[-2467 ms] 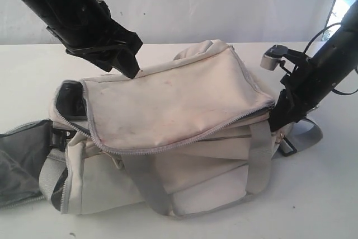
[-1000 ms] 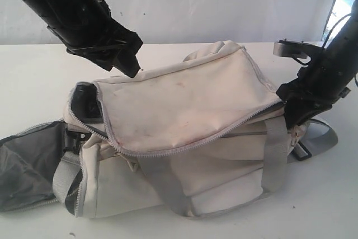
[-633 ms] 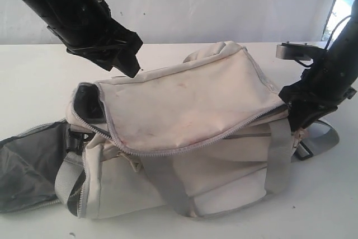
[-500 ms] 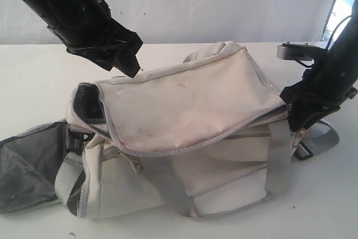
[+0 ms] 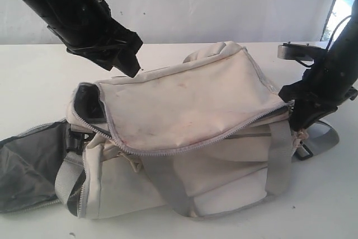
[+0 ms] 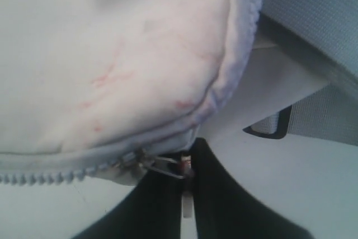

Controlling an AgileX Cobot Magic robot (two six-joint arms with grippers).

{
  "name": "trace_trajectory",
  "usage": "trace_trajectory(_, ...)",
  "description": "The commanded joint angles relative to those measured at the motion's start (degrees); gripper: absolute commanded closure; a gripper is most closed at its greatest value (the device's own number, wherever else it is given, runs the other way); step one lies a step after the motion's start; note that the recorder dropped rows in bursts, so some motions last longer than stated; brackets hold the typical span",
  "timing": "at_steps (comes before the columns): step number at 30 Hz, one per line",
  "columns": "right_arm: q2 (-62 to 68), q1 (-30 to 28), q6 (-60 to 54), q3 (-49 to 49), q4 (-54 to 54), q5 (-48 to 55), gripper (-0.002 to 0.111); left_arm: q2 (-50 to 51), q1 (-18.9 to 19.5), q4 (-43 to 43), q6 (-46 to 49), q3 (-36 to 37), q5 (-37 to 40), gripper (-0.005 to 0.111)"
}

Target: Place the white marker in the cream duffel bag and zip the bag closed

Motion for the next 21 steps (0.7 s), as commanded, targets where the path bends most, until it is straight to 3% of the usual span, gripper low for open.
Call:
trace_trajectory(1,-1.5,-0.4,0.4,-0.4,-0.3,0.2,0.108,-0.4,-0.3,0.2,0.2,-0.4,-0.4,0.051)
trace_trajectory(5,-2.5,-0.4,0.4,-0.4,-0.3,0.2,0.108,-0.4,-0.3,0.2,0.2,-0.4,-0.5,0.051)
trace_trajectory(10,-3.4,-0.4,11.4,-0.4,-0.3,0.2,0.108,-0.4,-0.3,0.2,0.2,-0.4,-0.8,0.051)
trace_trajectory(21,-3.4,0.2,20.5,-0.3,2.3,0.2,0.108,-0.4,-0.3,0.8,1.0,-0.4,-0.8,0.051)
